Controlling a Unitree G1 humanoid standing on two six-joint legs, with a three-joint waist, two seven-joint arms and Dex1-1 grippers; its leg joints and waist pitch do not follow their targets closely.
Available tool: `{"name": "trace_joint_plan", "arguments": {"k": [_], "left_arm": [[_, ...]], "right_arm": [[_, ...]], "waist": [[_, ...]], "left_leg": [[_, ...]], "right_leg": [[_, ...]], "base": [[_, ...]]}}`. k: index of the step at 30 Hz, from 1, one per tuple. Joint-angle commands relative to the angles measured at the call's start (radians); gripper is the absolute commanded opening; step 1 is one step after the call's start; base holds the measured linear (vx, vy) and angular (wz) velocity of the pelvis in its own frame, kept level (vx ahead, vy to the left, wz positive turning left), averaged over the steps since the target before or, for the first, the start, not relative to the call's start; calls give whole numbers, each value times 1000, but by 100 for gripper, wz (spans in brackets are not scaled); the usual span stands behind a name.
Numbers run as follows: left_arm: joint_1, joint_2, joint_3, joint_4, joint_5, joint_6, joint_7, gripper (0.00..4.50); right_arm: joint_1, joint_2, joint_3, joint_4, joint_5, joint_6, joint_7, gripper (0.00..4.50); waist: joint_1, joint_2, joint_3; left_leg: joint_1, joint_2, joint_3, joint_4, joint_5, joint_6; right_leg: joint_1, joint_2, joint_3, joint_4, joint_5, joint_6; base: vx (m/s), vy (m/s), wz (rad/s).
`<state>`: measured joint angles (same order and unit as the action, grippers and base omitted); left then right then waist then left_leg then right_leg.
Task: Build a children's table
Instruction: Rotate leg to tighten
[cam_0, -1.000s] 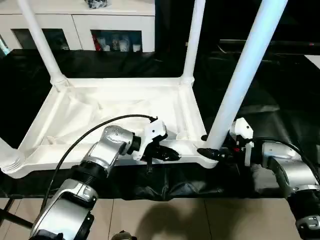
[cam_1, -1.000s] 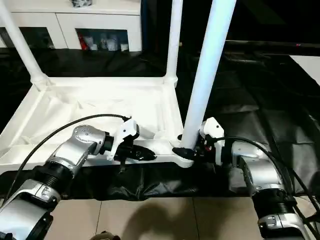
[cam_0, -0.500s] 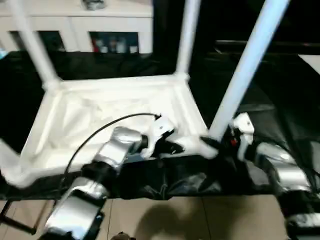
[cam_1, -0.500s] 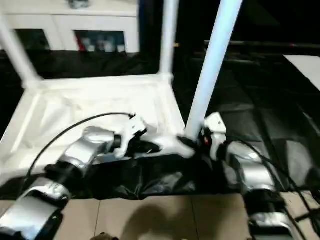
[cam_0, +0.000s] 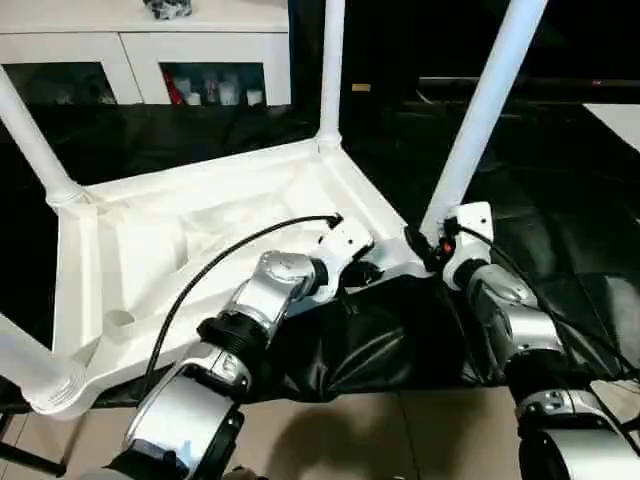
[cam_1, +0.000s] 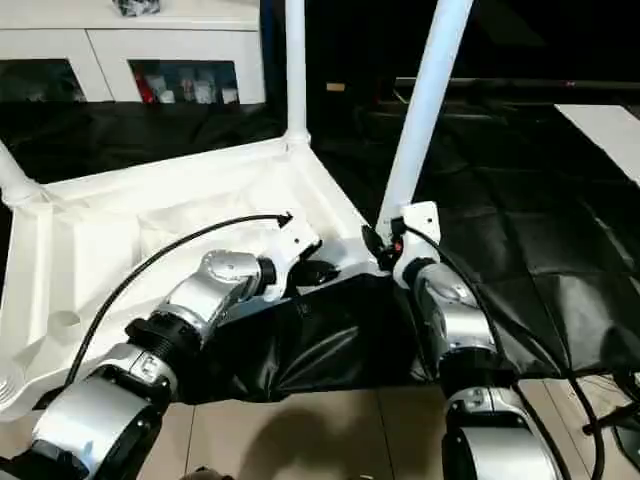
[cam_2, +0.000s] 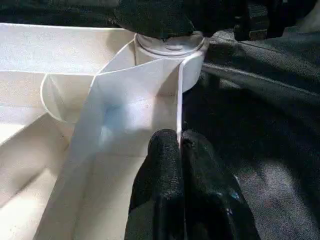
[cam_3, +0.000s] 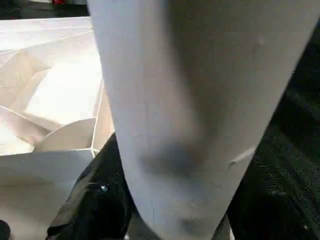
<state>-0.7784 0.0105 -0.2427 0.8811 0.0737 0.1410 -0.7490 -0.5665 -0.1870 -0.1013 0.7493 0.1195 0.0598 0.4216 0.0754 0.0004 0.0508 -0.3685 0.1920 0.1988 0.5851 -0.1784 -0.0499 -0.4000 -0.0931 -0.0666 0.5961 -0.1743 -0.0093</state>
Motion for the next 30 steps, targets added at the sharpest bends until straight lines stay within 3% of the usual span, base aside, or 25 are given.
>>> {"name": "trace_joint_plan", "arguments": {"k": [1, 4, 7, 11, 16, 18, 19, 20, 21, 26, 29, 30], "left_arm": [[-20, -9, 0, -5, -6, -41, 1, 0], [-15, -3, -4, -4, -5, -59, -14, 0], [-9, 7, -9, -1, 5, -82, -22, 0], [4, 26, -16, -9, 11, -91, -35, 0], [33, 41, -3, -48, -7, -71, -53, 0], [38, 41, 9, -59, -18, -59, -47, 0], [50, 43, 39, -99, -59, -12, -66, 44], [57, 47, 45, -121, -73, 8, -80, 55], [60, 49, 48, -132, -79, 17, -87, 55], [126, 124, 49, -349, -119, 146, -166, 102], [197, 236, 29, -561, -150, 288, -264, 131], [203, 245, 28, -576, -151, 296, -271, 138]], "right_arm": [[32, 9, 46, 8, -1, 23, 59, 288], [47, -22, 54, -18, -1, 22, 105, 316], [78, -90, 54, -63, 0, 11, 179, 316], [136, -198, -2, -163, 78, 21, 334, 316], [251, -342, 0, -310, 124, 49, 516, 316], [269, -357, -5, -334, 140, 65, 542, 316], [307, -385, -7, -387, 171, 93, 591, 318], [317, -390, -6, -402, 177, 100, 601, 318], [322, -392, -5, -410, 180, 103, 606, 318], [356, -375, 17, -489, 202, 134, 602, 318], [339, -328, 42, -497, 198, 144, 580, 318], [337, -324, 44, -497, 198, 145, 579, 318]], "waist": [[3, -14, -63], [7, -16, -63], [12, -20, -64], [18, -22, -64], [21, -33, -62], [22, -33, -61], [20, -34, -58], [22, -35, -58], [21, -36, -58], [22, -28, -61], [20, -28, -59], [19, -25, -59]], "left_leg": [[10, 36, -18, -70, -216, 56], [10, 36, -18, -69, -210, 62], [8, 36, -16, -65, -196, 80], [6, 36, -16, -62, -190, 100], [0, 36, -17, -60, -181, 122], [1, 37, -17, -59, -183, 126], [1, 35, -17, -60, -201, 123], [3, 36, -17, -59, -204, 124], [-3, 36, -19, -61, -196, 123], [3, 48, -22, -65, -179, 114], [3, 49, -22, -68, -177, 103], [3, 50, -22, -70, -176, 97]], "right_leg": [[46, -59, 38, -76, -228, -214], [49, -58, 38, -76, -217, -213], [50, -59, 39, -75, -205, -210], [51, -59, 39, -75, -205, -208], [53, -59, 36, -76, -230, -198], [52, -60, 36, -78, -246, -193], [51, -59, 33, -85, -304, -180], [50, -60, 34, -86, -314, -179], [52, -62, 33, -84, -325, -178], [45, -60, 34, -72, -245, -218], [43, -63, 35, -69, -249, -224], [43, -63, 36, -67, -251, -225]], "base": [[0, 0, 0], [0, 0, 0], [0, 0, 0], [0, 0, 0], [0, 0, 0], [0, 0, 0], [0, 0, 0], [0, 0, 0], [0, 0, 0], [0, 0, 0], [0, 0, 0], [0, 0, 0]]}}
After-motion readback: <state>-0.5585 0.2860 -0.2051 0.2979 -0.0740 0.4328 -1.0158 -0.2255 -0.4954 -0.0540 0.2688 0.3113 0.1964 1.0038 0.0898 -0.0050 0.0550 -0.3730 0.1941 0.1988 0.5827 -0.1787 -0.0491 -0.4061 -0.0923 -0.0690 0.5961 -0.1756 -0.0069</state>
